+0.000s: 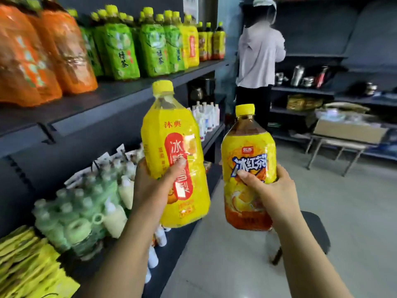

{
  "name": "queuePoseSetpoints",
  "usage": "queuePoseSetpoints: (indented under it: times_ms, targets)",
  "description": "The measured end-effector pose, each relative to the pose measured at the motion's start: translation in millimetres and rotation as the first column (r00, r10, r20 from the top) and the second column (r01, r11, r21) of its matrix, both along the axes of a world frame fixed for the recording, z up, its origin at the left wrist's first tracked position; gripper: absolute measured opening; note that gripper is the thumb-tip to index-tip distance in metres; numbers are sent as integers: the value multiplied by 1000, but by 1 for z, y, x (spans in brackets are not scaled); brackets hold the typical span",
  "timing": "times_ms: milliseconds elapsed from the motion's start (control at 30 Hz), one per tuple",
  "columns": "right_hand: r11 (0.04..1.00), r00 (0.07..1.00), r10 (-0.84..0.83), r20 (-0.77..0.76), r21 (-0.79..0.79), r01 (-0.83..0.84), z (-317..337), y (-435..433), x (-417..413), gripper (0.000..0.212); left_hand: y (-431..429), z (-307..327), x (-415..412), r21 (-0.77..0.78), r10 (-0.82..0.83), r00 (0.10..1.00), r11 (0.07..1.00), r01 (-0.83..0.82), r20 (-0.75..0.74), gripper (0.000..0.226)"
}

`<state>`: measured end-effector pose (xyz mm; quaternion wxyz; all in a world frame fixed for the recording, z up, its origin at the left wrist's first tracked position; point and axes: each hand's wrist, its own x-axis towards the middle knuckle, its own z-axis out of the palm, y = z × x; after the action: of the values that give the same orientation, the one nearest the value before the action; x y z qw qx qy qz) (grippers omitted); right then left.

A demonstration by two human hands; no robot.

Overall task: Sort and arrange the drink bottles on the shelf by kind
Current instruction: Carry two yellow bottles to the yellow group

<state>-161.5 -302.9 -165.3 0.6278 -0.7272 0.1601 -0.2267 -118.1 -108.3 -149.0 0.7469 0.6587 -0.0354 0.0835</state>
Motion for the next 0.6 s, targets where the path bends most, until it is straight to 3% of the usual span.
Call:
queuePoseSetpoints:
  times_ms: [100,200,433,600]
  targets:
    - [999,998,-28,-49,42,30,-16,-53,21,34,-50,-23,24,-35,-20,995,999,17,-96,62]
    - [997,996,-47,-79,61,52,-25,-99,39,27,-90,-43,48,-25,-49,979,999,45,-198,51]
    - [989,975,-49,-216,123,76,-70,-174,81,47,-147,-96,105,-64,-92,893,995,71,-440,34]
    - [977,930,-56,-363,172,126,-113,-206,139,45,-184,-132,168,-81,-157,820,988,134,-551,35]
